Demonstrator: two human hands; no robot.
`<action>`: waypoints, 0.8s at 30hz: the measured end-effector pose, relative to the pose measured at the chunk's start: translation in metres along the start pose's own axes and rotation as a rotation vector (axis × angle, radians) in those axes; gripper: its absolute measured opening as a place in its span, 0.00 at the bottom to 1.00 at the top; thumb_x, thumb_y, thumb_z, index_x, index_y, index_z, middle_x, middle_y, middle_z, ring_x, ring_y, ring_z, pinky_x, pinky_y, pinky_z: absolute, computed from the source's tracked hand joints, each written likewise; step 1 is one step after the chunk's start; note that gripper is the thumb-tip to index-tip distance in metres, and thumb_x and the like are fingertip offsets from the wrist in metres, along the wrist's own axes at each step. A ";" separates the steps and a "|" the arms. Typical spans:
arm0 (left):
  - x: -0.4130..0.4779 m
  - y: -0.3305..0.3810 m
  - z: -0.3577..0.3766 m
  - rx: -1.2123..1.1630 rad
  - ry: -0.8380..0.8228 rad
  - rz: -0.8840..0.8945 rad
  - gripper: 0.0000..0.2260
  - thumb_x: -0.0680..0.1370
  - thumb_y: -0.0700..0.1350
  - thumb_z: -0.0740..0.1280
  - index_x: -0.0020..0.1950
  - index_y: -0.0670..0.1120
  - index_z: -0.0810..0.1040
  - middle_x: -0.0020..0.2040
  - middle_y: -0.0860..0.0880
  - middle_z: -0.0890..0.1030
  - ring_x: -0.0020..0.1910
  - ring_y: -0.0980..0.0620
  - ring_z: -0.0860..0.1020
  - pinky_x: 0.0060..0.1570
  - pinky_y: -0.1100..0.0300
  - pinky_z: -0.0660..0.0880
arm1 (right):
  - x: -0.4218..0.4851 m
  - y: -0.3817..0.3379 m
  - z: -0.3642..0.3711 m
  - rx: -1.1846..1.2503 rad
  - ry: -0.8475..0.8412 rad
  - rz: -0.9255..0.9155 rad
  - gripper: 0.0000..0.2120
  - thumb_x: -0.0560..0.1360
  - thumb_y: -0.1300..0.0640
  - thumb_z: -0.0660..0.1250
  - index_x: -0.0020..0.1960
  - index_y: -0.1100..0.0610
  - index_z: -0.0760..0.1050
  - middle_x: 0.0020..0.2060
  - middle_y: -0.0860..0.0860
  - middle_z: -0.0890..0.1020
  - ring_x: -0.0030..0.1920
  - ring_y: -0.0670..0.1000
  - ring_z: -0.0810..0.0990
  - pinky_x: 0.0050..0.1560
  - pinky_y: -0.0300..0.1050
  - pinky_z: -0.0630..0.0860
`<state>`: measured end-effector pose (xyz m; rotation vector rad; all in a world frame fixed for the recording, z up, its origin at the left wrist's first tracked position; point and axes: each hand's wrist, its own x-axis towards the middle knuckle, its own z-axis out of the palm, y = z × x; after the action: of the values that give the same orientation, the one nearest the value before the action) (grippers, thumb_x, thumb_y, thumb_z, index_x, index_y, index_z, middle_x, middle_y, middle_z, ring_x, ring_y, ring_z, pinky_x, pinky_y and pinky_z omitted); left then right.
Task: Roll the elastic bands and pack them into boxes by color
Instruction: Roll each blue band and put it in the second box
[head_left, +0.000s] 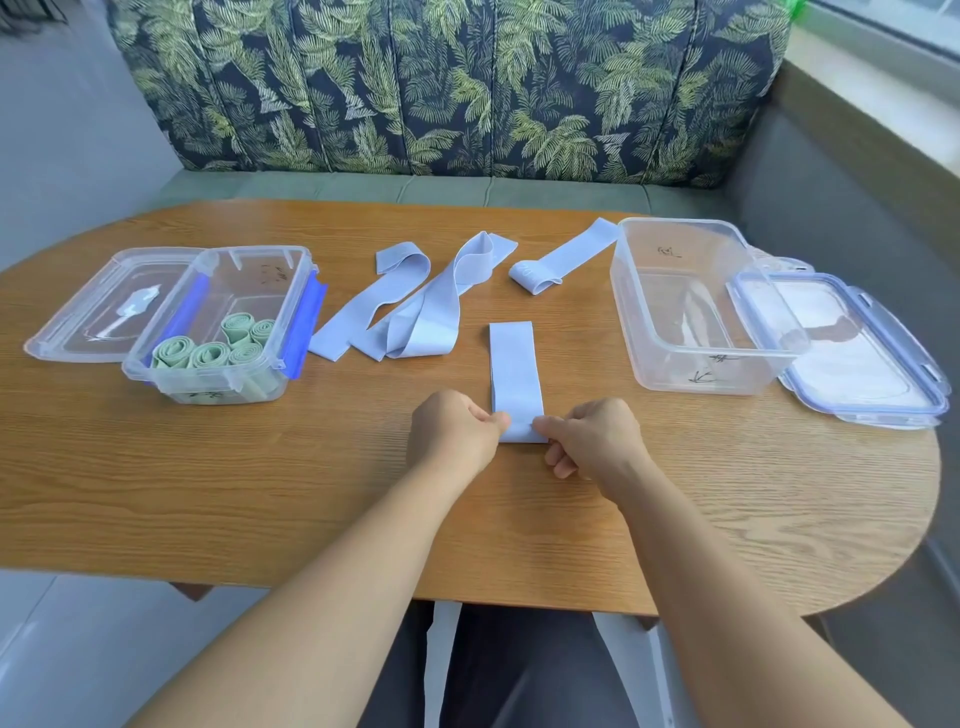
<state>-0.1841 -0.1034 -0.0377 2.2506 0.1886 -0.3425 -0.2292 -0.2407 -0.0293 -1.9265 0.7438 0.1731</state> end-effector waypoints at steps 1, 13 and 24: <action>0.002 0.001 0.000 0.008 0.000 -0.010 0.09 0.73 0.52 0.71 0.38 0.48 0.79 0.38 0.49 0.84 0.40 0.48 0.83 0.45 0.52 0.82 | 0.002 0.000 0.000 -0.006 0.001 0.007 0.11 0.73 0.55 0.71 0.43 0.64 0.80 0.23 0.51 0.81 0.22 0.46 0.77 0.29 0.39 0.68; 0.002 0.000 0.003 -0.008 0.049 0.045 0.07 0.74 0.52 0.70 0.41 0.49 0.81 0.38 0.52 0.83 0.42 0.51 0.82 0.44 0.58 0.79 | 0.016 -0.006 0.003 -0.112 0.039 0.005 0.15 0.73 0.48 0.69 0.35 0.59 0.77 0.23 0.49 0.81 0.21 0.46 0.77 0.30 0.42 0.70; 0.005 0.010 0.005 -0.041 0.023 -0.054 0.05 0.72 0.47 0.72 0.41 0.45 0.82 0.36 0.47 0.83 0.40 0.45 0.82 0.41 0.56 0.80 | -0.002 0.005 0.006 0.257 0.049 0.067 0.08 0.74 0.58 0.70 0.46 0.64 0.80 0.25 0.52 0.81 0.22 0.47 0.75 0.28 0.39 0.68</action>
<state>-0.1781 -0.1134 -0.0350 2.2130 0.2670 -0.3384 -0.2318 -0.2364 -0.0349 -1.6679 0.8224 0.0668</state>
